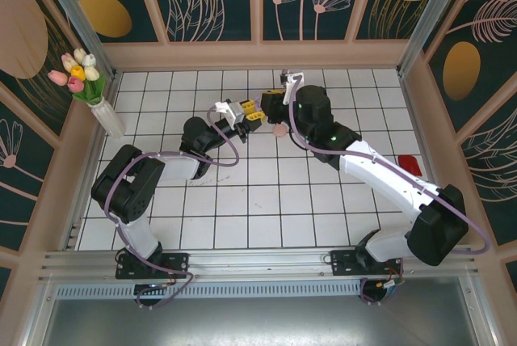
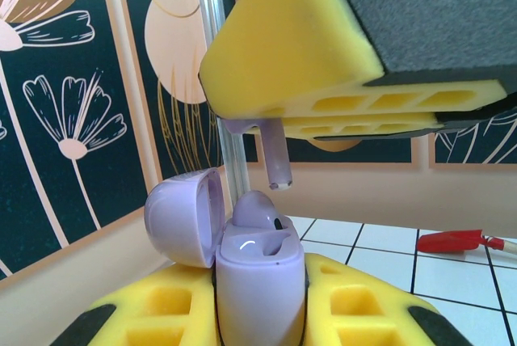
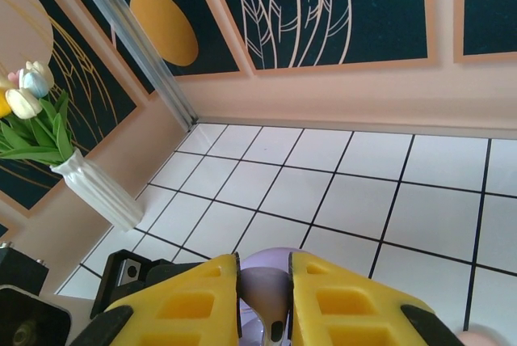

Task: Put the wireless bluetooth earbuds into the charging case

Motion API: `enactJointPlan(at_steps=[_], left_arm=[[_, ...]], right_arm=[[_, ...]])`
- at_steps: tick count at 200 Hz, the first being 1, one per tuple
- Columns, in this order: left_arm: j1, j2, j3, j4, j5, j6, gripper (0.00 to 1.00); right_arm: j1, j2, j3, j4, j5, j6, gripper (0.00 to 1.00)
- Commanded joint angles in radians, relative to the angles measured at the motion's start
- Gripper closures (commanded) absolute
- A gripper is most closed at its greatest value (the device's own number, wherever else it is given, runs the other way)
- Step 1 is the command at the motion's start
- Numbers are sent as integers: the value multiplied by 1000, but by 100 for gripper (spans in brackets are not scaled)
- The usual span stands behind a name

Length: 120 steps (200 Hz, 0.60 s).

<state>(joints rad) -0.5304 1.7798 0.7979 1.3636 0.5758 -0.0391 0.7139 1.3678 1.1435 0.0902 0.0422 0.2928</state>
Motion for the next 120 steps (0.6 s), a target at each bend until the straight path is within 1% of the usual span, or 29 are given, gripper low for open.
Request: enactJointPlan(at_steps=[1,84,120], left_arm=[[-6,4,19,7,8,-1,100],[-6,4,19,6,6,4,100],[-6,4,20,7,4,5,100]], right_arm=[[-7,15,-11,31,-22,-11,81],[-8,45,-4,16,-22,-13,82],[-7,55,4,-9,-22,-36,82]])
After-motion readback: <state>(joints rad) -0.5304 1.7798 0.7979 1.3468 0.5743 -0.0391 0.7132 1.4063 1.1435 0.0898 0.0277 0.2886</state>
